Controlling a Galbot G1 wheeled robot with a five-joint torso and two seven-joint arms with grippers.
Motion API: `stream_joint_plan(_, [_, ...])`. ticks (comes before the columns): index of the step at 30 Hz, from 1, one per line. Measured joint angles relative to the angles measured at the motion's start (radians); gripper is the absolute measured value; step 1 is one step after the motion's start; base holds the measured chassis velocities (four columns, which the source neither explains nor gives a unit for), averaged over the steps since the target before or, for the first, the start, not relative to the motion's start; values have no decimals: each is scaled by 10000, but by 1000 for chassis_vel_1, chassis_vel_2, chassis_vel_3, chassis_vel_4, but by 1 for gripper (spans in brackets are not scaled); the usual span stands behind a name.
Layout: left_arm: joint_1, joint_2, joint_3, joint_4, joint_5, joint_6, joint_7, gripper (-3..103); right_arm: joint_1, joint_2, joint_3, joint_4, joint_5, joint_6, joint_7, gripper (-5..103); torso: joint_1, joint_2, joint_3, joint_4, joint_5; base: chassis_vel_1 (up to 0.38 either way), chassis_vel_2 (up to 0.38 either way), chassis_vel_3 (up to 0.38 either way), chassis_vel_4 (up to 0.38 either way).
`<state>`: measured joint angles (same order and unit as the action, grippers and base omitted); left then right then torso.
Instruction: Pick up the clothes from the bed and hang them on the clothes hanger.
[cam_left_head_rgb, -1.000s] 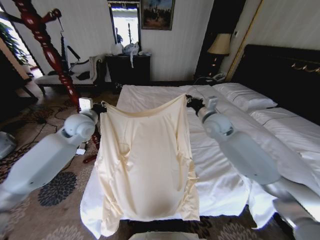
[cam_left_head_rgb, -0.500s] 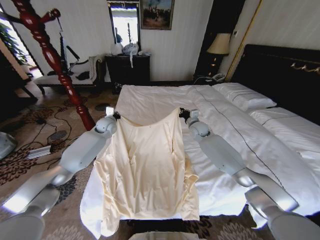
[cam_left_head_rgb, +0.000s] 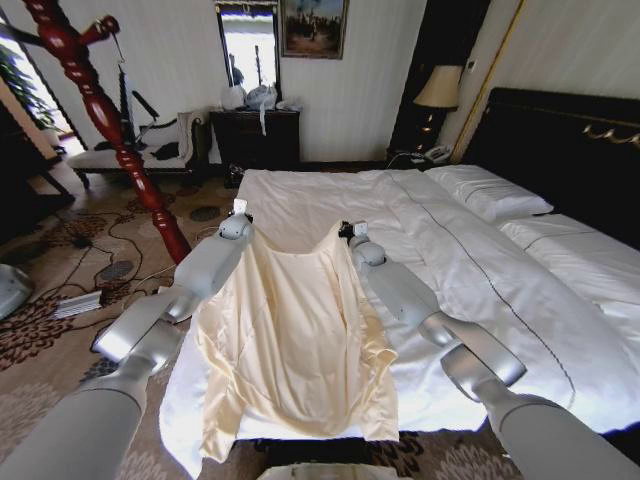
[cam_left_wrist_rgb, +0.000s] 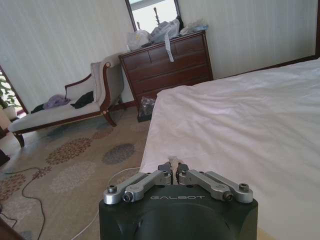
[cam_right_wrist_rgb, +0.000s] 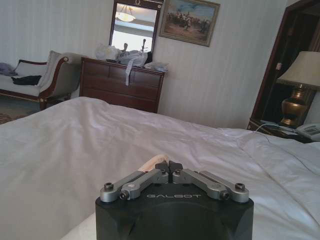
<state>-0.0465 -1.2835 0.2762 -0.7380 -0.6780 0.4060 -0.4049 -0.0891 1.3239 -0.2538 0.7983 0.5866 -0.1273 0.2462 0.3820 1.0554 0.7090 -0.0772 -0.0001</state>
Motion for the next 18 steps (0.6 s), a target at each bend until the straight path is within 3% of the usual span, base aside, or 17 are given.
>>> stream_joint_plan(4, [23,-395,-226,427,385,-62,-67,2,218,222,271,-716,-103,55,167,0,0,1,-1,1,-1,0,0,0,0])
stream_joint_plan(6, [36,-673,-436,900,900,-238,-23,2,232,173,369,-1143,-202,67,365,0,0,1,0,-9,2,0,0,0,0])
stream_joint_plan(11, [69,-962,-757,1494,1278,-379,79,2,132,-133,577,-1644,-438,104,449,0,0,1,-1,-15,2,0,0,0,0])
stream_joint_plan(18, [435,-969,-1318,1611,854,-306,-76,2,-55,-111,770,-2072,-794,240,451,0,-1,1,-1,-1,1,0,0,0,0])
